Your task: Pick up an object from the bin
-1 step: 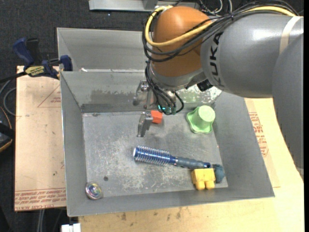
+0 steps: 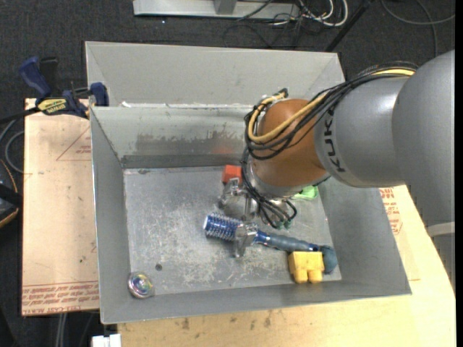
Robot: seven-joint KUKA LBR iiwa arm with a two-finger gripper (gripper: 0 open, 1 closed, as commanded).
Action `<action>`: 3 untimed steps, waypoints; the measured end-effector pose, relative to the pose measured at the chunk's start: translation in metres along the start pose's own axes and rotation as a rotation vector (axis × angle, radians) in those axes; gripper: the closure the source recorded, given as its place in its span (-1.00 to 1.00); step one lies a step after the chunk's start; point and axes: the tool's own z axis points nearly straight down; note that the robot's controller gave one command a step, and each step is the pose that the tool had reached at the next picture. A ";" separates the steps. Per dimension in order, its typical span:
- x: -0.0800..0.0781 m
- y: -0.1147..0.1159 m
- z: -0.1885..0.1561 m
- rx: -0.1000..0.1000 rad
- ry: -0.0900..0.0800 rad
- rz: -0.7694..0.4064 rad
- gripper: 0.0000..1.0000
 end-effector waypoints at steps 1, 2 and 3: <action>0.014 0.007 -0.026 0.004 0.009 0.066 -1.00; 0.018 -0.004 -0.025 0.005 0.011 0.204 -1.00; 0.022 0.009 -0.002 0.006 -0.002 0.340 -1.00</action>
Offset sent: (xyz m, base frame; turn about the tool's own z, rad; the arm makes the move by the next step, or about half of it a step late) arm -0.0161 0.0036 0.0253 0.0673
